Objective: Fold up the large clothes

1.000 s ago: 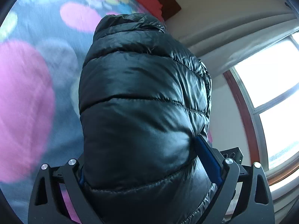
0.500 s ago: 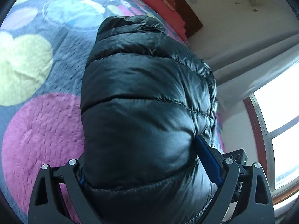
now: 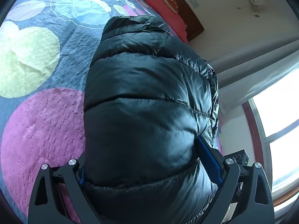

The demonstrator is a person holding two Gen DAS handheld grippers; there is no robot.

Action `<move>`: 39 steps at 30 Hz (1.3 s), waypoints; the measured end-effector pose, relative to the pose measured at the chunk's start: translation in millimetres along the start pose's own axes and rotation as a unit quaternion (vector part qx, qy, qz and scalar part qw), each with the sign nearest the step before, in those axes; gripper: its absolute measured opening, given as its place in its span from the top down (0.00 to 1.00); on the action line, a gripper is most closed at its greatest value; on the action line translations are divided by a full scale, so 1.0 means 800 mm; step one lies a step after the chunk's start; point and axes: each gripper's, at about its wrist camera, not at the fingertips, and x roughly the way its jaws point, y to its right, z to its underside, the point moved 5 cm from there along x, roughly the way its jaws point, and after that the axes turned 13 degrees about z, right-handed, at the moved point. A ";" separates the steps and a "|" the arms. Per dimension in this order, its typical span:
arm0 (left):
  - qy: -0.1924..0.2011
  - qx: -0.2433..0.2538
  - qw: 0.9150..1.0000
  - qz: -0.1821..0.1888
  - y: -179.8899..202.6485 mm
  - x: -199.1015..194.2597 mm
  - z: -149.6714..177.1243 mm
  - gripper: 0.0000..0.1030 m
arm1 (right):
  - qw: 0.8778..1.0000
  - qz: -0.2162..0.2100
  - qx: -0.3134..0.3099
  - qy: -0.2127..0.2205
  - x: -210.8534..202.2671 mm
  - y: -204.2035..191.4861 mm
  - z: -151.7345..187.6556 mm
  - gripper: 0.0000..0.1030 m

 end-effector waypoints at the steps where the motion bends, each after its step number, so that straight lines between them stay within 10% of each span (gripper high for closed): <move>1: -0.001 -0.003 1.000 -0.001 0.000 -0.001 0.000 0.10 | 1.000 0.004 -0.002 0.000 -0.002 0.000 -0.001 0.33; 12: -0.010 -0.027 1.000 -0.002 0.001 -0.016 0.005 0.10 | 1.000 0.020 -0.010 0.001 -0.019 0.009 -0.002 0.25; 22: -0.016 -0.014 1.000 -0.022 0.001 -0.012 -0.001 0.09 | 1.000 0.019 0.022 0.004 -0.024 0.014 0.006 0.41; 29: -0.052 -0.016 0.998 0.020 -0.008 -0.028 -0.009 0.10 | 1.000 0.017 0.023 0.007 -0.025 0.014 0.009 0.25; 39: 0.045 -0.054 0.997 -0.018 -0.042 -0.099 -0.030 0.10 | 0.999 0.029 0.022 0.030 -0.052 0.019 0.000 0.22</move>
